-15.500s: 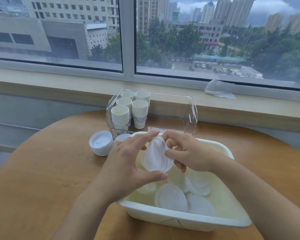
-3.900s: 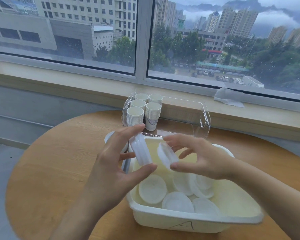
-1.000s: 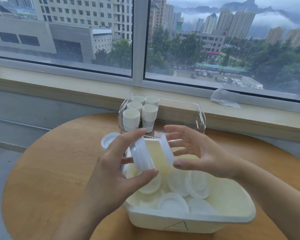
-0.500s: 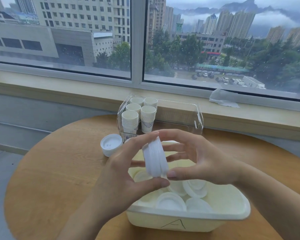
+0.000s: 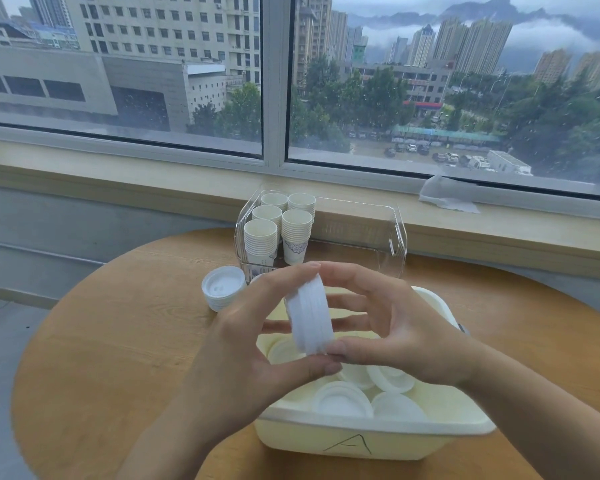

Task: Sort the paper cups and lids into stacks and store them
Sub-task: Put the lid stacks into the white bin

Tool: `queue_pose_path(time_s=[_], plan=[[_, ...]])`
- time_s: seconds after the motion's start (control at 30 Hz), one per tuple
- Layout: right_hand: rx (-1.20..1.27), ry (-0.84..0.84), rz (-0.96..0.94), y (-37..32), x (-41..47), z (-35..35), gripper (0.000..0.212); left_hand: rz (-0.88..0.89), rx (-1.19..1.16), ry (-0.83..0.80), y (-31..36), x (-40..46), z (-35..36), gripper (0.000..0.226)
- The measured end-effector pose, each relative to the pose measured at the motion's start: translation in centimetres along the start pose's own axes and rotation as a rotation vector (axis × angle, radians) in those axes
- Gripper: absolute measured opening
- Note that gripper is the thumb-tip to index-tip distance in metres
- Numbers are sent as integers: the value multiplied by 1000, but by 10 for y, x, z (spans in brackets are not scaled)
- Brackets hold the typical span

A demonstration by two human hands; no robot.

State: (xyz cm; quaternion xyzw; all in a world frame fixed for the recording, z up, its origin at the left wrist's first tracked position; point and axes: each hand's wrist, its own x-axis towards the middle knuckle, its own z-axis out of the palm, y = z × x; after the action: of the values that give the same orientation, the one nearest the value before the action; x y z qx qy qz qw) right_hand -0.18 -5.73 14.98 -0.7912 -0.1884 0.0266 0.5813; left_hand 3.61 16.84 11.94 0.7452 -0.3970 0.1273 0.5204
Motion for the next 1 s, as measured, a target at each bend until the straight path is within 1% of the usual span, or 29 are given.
queue_pose_path(time_s=[0.1,0.27,0.4,0.47,0.53,0.6,0.67,0.77,0.87,1.0], plan=[[-2,-18,1,0,1,0,75,17,-14,-18,-1,1,-2,82],[-12,-27,13,1,10,2,75,27,-12,7,-6,2,-4,79],[-54,-60,48,5,20,4,83,23,37,45,-12,2,-6,71],[-107,-87,88,8,24,3,86,4,60,71,-18,1,-10,70],[-210,-94,120,12,28,-1,84,-29,80,111,-24,-2,-15,75],[-425,-117,140,17,34,-4,76,-68,72,156,-30,-5,-18,79],[-699,-221,182,24,44,-6,69,-99,53,187,-35,-7,-20,78],[-1007,-439,236,41,61,1,75,-108,43,178,-39,-8,-19,79],[-1129,-545,265,57,71,16,80,-104,42,159,-39,-9,-18,79],[-1137,-562,274,75,72,26,86,-88,27,163,-41,-10,-15,81]])
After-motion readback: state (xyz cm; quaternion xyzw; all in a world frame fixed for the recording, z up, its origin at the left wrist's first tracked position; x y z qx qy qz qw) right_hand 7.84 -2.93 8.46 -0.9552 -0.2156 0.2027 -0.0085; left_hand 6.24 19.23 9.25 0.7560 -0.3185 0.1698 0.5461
